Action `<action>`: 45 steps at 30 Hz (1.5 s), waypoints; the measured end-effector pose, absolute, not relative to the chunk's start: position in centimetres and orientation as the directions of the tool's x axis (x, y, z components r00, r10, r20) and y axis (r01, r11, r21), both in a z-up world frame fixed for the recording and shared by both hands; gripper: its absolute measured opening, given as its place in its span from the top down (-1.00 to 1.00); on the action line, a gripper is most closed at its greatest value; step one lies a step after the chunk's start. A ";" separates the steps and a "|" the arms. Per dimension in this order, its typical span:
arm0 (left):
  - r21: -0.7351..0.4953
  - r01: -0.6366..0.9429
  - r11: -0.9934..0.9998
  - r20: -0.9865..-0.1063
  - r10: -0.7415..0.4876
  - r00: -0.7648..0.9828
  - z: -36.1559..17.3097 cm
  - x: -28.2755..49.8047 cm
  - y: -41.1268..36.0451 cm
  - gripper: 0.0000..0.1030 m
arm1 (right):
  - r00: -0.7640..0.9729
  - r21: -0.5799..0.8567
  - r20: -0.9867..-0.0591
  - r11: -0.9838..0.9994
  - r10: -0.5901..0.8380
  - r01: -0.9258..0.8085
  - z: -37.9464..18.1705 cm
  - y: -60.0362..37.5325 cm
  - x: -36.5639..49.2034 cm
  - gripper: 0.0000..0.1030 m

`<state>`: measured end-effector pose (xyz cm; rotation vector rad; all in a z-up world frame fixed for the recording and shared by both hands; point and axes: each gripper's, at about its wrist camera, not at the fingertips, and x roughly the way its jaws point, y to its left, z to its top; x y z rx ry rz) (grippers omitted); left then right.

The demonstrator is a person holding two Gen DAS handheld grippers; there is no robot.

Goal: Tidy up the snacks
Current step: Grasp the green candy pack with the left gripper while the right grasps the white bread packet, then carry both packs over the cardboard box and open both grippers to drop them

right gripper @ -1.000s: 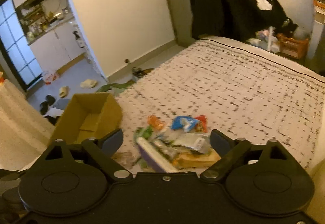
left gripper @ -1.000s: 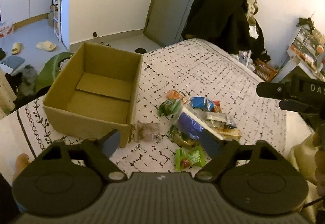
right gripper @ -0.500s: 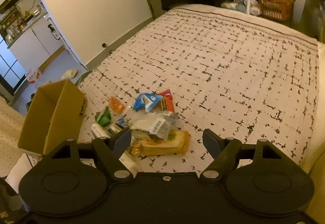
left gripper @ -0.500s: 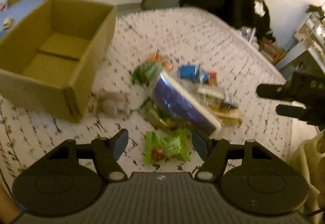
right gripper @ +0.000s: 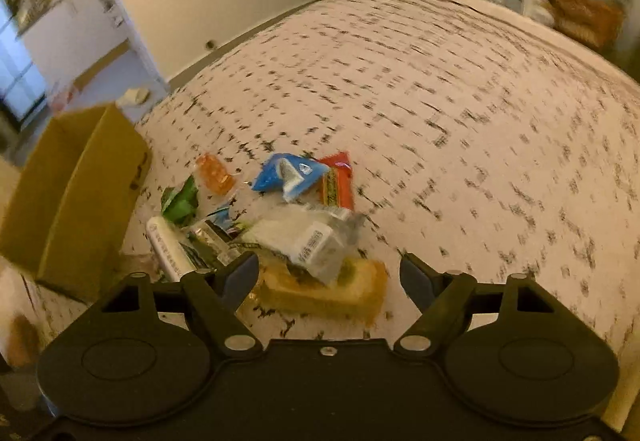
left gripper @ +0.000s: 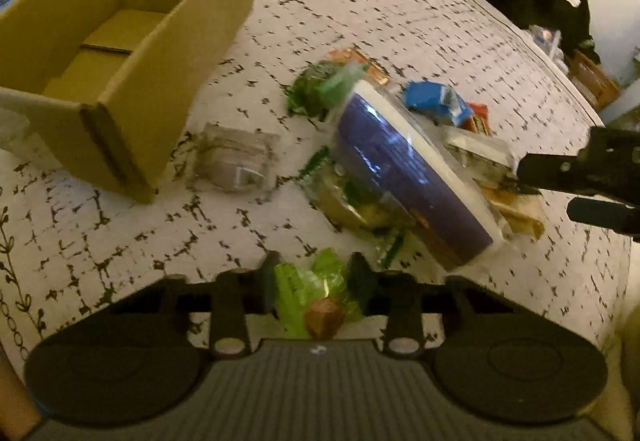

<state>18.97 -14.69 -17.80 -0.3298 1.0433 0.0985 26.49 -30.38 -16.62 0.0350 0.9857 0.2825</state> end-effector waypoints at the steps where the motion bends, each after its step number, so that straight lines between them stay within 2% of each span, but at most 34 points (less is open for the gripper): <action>1: -0.232 -0.242 0.942 -0.861 -0.083 0.503 -17.8 19.1 -14.4 0.43 | 0.508 0.155 -0.822 0.959 0.258 -0.236 -16.8 -30.1 26.9 -0.53; 6: -0.254 -0.261 0.931 -0.860 -0.094 0.501 -17.6 19.3 -13.2 0.46 | 0.471 0.200 -0.834 0.953 0.288 -0.227 -17.7 -29.6 27.9 -0.54; 12: -0.258 -0.279 0.925 -0.862 -0.089 0.500 -17.8 19.5 -12.3 0.46 | 0.481 0.147 -0.836 0.953 0.264 -0.266 -18.4 -28.2 28.6 -0.59; 17: -0.268 -0.269 0.925 -0.858 -0.102 0.504 -17.8 19.4 -12.0 0.46 | 0.487 0.120 -0.836 0.950 0.253 -0.289 -19.1 -27.2 29.4 -0.74; 21: -0.268 -0.279 0.922 -0.863 -0.100 0.496 -17.7 19.2 -11.7 0.46 | 0.475 0.147 -0.840 0.952 0.263 -0.267 -19.4 -27.0 30.0 -0.77; 22: -0.267 -0.281 0.922 -0.863 -0.099 0.495 -17.6 19.2 -11.6 0.46 | 0.478 0.141 -0.841 0.955 0.255 -0.262 -19.5 -26.8 30.0 -0.69; 23: -0.265 -0.282 0.922 -0.864 -0.097 0.495 -17.6 19.2 -11.6 0.46 | 0.479 0.139 -0.840 0.955 0.253 -0.261 -19.7 -26.8 29.9 -0.35; 26: -0.266 -0.289 0.920 -0.861 -0.091 0.501 -17.2 18.9 -11.2 0.46 | 0.467 0.160 -0.839 0.946 0.280 -0.281 -19.6 -27.0 29.6 0.09; 29: -0.269 -0.293 0.918 -0.853 -0.086 0.515 -16.6 18.6 -10.9 0.46 | 0.469 0.173 -0.830 0.939 0.301 -0.296 -18.8 -27.1 29.1 0.28; 34: -0.280 -0.282 0.917 -0.834 -0.087 0.544 -15.0 18.2 -11.0 0.46 | 0.509 0.167 -0.802 0.935 0.314 -0.314 -16.5 -27.0 27.7 0.38; 41: -0.298 -0.266 0.917 -0.788 -0.079 0.610 -11.4 17.2 -10.3 0.46 | 0.597 0.176 -0.740 0.946 0.309 -0.271 -12.7 -27.7 25.8 0.38; 45: -0.302 -0.251 0.920 -0.756 -0.071 0.651 -9.1 16.4 -9.8 0.46 | 0.630 0.221 -0.692 0.935 0.351 -0.277 -10.8 -27.4 24.5 0.38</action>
